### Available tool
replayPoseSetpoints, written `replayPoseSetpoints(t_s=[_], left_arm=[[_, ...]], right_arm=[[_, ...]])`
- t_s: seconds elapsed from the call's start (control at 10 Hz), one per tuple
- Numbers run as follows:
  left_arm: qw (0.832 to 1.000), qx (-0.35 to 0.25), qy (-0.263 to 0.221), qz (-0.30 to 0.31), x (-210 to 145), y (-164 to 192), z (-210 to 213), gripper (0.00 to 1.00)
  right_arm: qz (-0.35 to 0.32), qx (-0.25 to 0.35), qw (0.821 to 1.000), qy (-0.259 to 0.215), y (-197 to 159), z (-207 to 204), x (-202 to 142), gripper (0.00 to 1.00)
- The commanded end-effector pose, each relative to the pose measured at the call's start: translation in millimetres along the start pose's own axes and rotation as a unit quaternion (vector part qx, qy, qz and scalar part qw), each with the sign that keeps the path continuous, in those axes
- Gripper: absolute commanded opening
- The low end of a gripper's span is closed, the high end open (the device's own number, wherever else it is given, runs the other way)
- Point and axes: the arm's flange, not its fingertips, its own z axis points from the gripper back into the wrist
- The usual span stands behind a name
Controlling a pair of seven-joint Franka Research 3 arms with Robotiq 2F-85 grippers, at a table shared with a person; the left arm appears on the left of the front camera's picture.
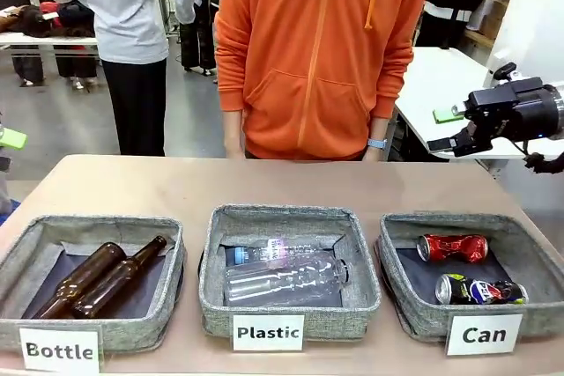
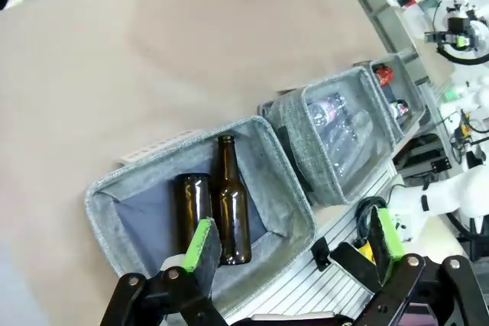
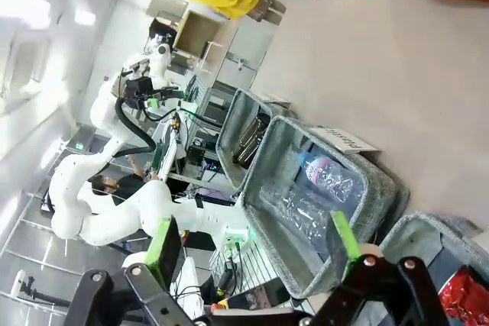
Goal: Sort the can waste into the basket.
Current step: Pick up the can waste from the table and place it in the right Fabric basket.
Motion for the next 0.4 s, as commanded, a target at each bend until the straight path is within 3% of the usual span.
replayPoseSetpoints(t_s=[0.0,0.3], left_arm=[[1.0,0.002,0.006,-0.002,-3.0,5.4,7.4,1.0],[1.0,0.002,0.006,-0.002,-3.0,5.4,7.4,1.0]], right_arm=[[0.01,0.0,1.0,0.007,-0.2,1.6,-0.4,1.0],[0.01,0.0,1.0,0.007,-0.2,1.6,-0.4,1.0]])
